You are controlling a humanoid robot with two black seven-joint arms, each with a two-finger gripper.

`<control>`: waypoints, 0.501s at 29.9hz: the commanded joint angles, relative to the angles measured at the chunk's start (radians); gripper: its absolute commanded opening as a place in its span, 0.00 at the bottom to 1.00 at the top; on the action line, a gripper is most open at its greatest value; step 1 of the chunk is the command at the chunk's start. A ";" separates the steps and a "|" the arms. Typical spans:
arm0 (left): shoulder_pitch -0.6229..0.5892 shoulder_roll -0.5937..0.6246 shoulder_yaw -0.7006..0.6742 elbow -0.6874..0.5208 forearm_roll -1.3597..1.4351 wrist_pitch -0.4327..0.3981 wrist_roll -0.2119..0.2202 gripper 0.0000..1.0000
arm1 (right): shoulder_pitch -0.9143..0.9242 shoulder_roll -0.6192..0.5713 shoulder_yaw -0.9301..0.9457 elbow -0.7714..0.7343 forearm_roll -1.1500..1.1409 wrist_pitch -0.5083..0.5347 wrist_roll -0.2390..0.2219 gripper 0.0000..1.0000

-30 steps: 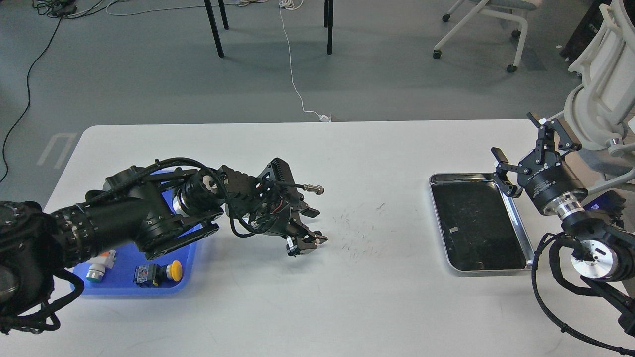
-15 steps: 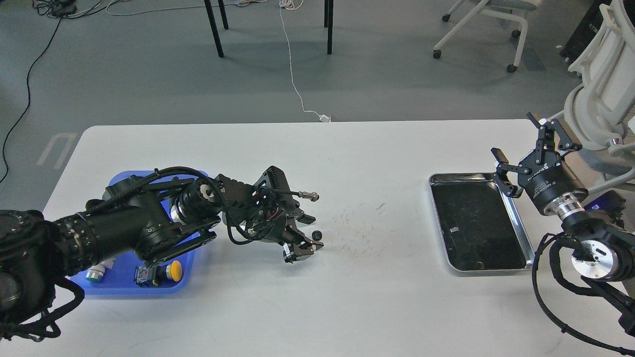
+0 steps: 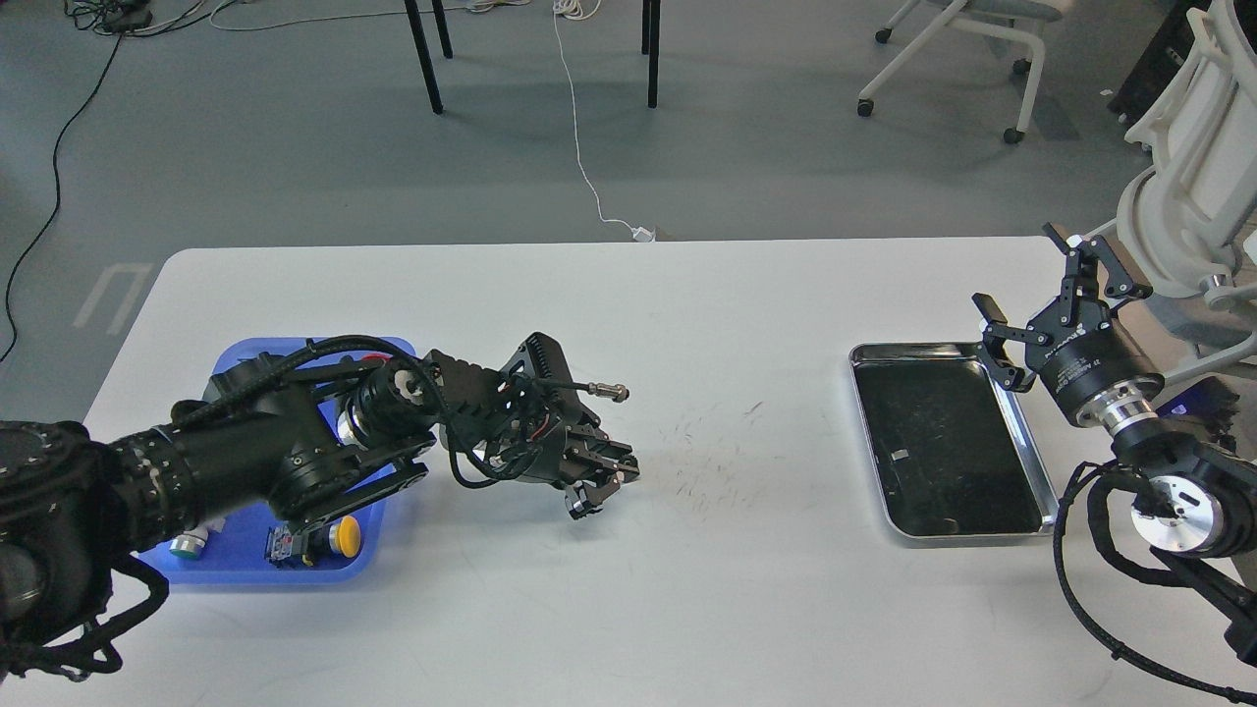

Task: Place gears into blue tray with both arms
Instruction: 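Carry the part into the blue tray and open the left gripper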

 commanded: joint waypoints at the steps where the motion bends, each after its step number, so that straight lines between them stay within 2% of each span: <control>1: -0.007 0.013 -0.007 -0.013 0.000 0.005 0.000 0.13 | 0.002 0.001 0.001 -0.001 0.000 0.000 0.000 0.97; 3: -0.016 0.036 -0.015 -0.037 0.000 0.006 0.000 0.13 | 0.002 0.004 0.001 -0.001 0.000 0.000 0.000 0.97; 9: -0.085 0.264 -0.018 -0.247 0.000 0.008 0.000 0.14 | 0.002 0.015 -0.003 -0.001 -0.002 0.000 0.000 0.97; 15: -0.068 0.507 -0.007 -0.313 -0.045 0.000 0.000 0.15 | 0.005 0.016 -0.004 -0.001 -0.002 0.000 0.000 0.97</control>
